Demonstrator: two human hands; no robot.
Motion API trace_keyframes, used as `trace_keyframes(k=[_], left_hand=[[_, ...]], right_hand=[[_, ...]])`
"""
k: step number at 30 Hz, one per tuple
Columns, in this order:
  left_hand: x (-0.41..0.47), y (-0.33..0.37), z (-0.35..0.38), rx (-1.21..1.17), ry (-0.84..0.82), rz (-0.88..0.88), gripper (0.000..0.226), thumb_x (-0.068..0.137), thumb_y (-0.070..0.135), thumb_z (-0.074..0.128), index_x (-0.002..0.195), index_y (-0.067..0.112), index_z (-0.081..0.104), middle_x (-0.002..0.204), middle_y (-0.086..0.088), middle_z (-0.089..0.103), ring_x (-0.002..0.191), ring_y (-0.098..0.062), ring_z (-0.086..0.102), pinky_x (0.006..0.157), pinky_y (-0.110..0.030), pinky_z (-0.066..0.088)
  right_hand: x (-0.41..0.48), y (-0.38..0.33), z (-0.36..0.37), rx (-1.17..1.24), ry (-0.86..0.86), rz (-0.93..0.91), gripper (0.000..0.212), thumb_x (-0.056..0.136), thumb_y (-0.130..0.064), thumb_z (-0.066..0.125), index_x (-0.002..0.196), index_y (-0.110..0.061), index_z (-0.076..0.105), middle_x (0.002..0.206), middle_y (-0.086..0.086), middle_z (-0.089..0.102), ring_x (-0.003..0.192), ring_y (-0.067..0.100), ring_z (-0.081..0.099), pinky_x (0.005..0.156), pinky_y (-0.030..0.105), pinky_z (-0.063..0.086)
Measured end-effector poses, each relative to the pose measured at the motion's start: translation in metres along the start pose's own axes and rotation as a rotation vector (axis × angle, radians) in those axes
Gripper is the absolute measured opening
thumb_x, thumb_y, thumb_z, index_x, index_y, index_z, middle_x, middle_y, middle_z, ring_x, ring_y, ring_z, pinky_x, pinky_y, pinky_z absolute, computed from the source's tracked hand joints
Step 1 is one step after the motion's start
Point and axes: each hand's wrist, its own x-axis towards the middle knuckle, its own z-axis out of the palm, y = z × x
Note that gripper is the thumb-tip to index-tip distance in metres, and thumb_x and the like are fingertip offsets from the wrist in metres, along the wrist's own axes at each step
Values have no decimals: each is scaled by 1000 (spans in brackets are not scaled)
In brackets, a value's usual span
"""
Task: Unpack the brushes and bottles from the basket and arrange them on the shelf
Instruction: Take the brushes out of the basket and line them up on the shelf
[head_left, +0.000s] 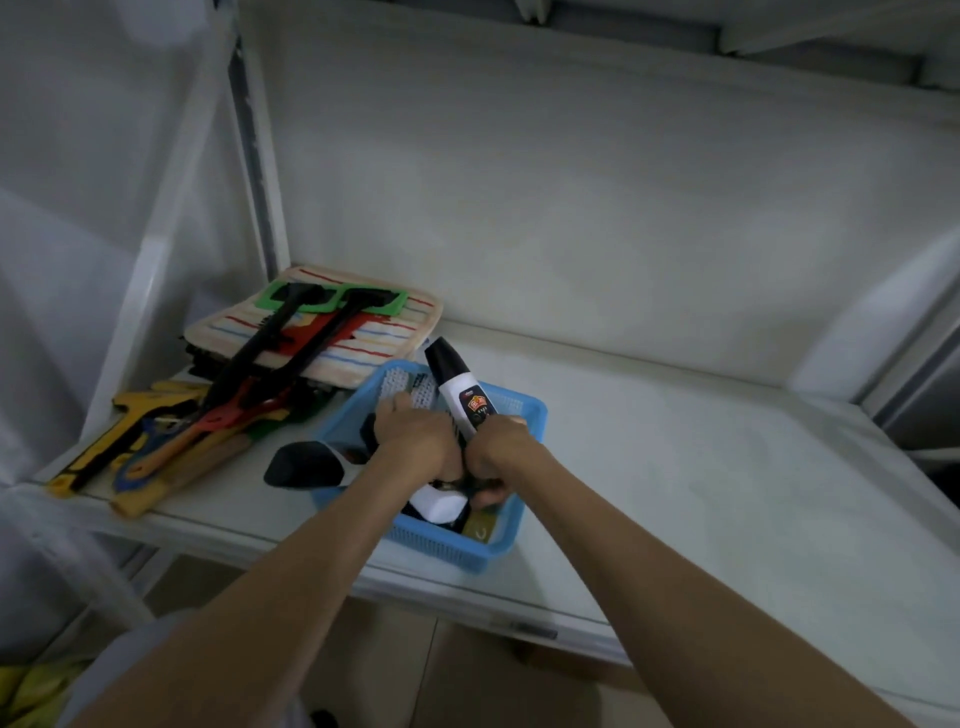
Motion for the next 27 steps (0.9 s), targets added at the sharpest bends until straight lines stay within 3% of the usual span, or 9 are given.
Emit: trace_keyframes(k=[3,6,8,11,14,18,19,23,27], left_hand=[[4,0,4,-6,38,-26,39,82,45,60,115,24,57,126,-1,58,135,-29,27,104,-42,21],[6,0,6,-3,69,-35,35,83,44,59,112,24,58,123,0,59,131,-28,29,100,-40,23],[7,-2,7,-11,67,-32,35,84,45,58,111,23,58,122,0,59,131,-28,28,101,-40,24],[10,-9,3,-122,26,-50,35,87,40,54,115,19,59,131,-4,55,135,-30,26,106,-42,24],[13,-17,-1,-295,27,-82,43,88,44,51,119,15,59,138,-11,50,135,-32,28,103,-40,24],[12,-20,-6,-493,94,-128,50,84,45,53,122,13,58,134,-14,53,130,-33,35,101,-40,28],[10,-21,-8,-538,116,-136,51,83,43,56,123,12,56,133,-14,54,129,-33,37,101,-40,30],[6,-21,-10,-778,198,-100,43,76,31,64,114,11,59,113,-12,64,105,-31,60,88,-40,52],[3,-22,-15,-944,282,-81,45,87,34,62,124,9,54,116,-12,65,104,-31,63,76,-35,52]], right_hand=[[7,1,8,82,34,17,38,93,-12,48,124,-1,28,98,20,52,57,27,64,19,16,30],[10,3,16,51,68,26,38,93,-14,48,122,-1,28,101,17,50,93,32,63,18,13,26],[11,1,16,58,88,21,40,91,-15,51,122,0,30,105,16,55,95,32,65,23,19,34],[11,0,21,66,90,51,46,88,-15,54,124,2,30,118,17,56,104,31,64,57,30,53],[14,-2,22,151,88,63,54,88,-14,52,131,1,23,126,16,49,104,24,57,84,35,56],[10,-8,14,176,-6,75,60,89,-21,54,137,-5,21,118,15,48,75,24,54,42,27,47],[9,-7,15,157,9,75,59,89,-20,55,136,-6,21,122,15,47,83,25,57,44,29,47],[8,1,24,176,102,32,58,88,-22,55,132,-3,22,131,14,49,117,28,55,92,39,52],[7,-5,24,319,113,77,55,86,-11,58,126,-4,21,126,14,49,116,31,55,92,40,52]])
